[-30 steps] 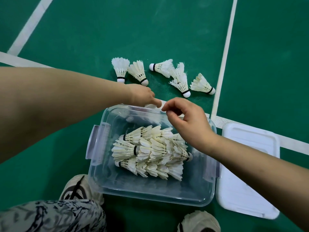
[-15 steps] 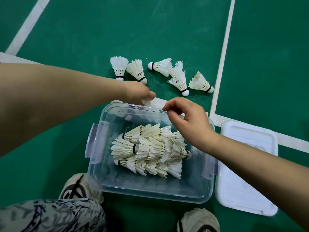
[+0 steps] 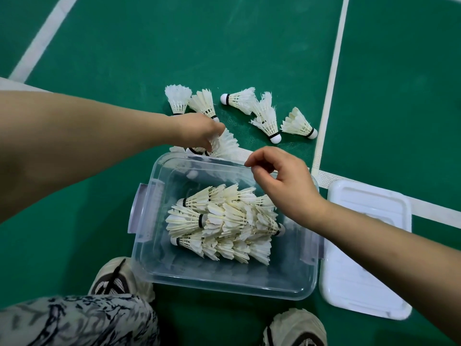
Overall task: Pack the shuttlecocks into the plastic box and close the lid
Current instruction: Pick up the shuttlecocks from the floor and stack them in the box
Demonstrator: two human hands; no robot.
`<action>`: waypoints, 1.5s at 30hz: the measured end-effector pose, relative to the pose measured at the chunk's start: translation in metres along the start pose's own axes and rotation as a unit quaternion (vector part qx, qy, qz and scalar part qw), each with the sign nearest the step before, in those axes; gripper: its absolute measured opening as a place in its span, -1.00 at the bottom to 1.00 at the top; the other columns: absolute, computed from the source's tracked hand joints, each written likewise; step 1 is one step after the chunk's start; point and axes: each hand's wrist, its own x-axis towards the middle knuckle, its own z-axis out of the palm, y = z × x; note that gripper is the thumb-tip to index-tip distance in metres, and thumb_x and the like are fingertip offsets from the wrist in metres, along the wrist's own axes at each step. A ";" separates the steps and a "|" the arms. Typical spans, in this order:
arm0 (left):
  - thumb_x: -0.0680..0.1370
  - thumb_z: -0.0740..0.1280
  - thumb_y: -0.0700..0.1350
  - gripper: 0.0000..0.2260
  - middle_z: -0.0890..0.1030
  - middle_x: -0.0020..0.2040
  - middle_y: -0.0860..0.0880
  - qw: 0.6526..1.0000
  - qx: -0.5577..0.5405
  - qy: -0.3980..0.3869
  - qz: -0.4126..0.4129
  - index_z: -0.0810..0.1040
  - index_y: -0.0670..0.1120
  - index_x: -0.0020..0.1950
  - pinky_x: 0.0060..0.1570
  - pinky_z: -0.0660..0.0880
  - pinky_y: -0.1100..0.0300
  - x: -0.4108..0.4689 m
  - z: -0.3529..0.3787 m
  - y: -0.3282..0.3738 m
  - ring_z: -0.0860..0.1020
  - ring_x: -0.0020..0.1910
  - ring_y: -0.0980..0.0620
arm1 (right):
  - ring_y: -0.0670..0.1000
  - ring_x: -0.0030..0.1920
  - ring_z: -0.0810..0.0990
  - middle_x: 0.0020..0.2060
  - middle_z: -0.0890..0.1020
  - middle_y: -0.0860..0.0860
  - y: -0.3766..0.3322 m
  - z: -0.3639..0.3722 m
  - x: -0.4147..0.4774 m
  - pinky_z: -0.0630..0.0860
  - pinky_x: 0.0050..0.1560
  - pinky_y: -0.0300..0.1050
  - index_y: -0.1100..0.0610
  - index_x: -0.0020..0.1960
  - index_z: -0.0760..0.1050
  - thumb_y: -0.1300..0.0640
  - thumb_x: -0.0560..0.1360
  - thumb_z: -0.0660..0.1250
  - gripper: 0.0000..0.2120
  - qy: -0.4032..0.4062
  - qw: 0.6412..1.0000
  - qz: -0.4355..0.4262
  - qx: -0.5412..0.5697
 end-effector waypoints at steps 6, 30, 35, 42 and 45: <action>0.46 0.37 -0.12 -0.76 0.56 -0.12 -0.24 0.996 -0.035 0.075 -0.038 0.37 -0.20 -0.03 -0.21 0.39 0.03 -0.019 -0.020 0.001 0.44 -0.20 -0.14 | -0.10 -0.22 0.46 -0.23 0.56 -0.09 -0.001 -0.006 -0.011 0.44 -0.13 -0.18 0.01 -0.13 0.52 0.28 0.47 0.24 -0.81 0.007 1.000 0.011 0.006; 0.39 0.42 0.01 -0.70 0.35 -0.38 0.15 0.991 -0.072 0.109 0.016 0.37 -0.05 -0.03 -0.41 0.16 0.18 -0.130 -0.066 0.078 0.30 -0.36 0.05 | -0.04 -0.06 0.40 -0.08 0.34 -0.07 -0.027 0.000 -0.010 0.41 -0.12 -0.15 0.04 0.04 0.54 -0.11 0.42 0.30 -0.71 0.046 0.992 -0.075 -0.095; 0.42 0.40 0.01 -0.70 0.38 -0.37 0.14 0.995 -0.075 0.054 0.029 0.27 0.07 -0.07 -0.38 0.26 0.40 -0.130 -0.053 0.076 0.35 -0.38 0.13 | -0.05 -0.16 0.38 -0.28 0.33 -0.13 -0.022 0.011 -0.023 0.28 -0.22 -0.29 0.00 -0.09 0.60 -0.17 0.39 0.29 -0.72 0.036 0.989 -0.079 -0.118; 0.47 0.36 -0.04 -0.50 0.60 -0.11 -0.05 0.993 -0.079 0.085 0.001 0.24 0.11 0.35 -0.27 0.24 0.19 -0.129 -0.049 0.069 0.42 -0.24 0.03 | -0.08 -0.37 0.42 -0.46 0.41 -0.08 -0.010 0.026 -0.029 0.28 -0.34 -0.17 0.15 -0.38 0.50 -0.07 0.46 0.28 -0.65 -0.031 0.998 0.017 -0.044; 0.48 0.35 -0.04 -0.53 0.61 -0.06 -0.06 0.992 -0.075 0.104 0.005 0.26 0.08 0.34 -0.23 0.26 0.19 -0.128 -0.051 0.067 0.43 -0.20 0.03 | -0.01 -0.41 0.39 -0.49 0.42 0.04 -0.006 0.032 -0.023 0.28 -0.34 -0.12 0.20 -0.42 0.39 0.01 0.50 0.28 -0.61 -0.059 0.997 0.052 -0.017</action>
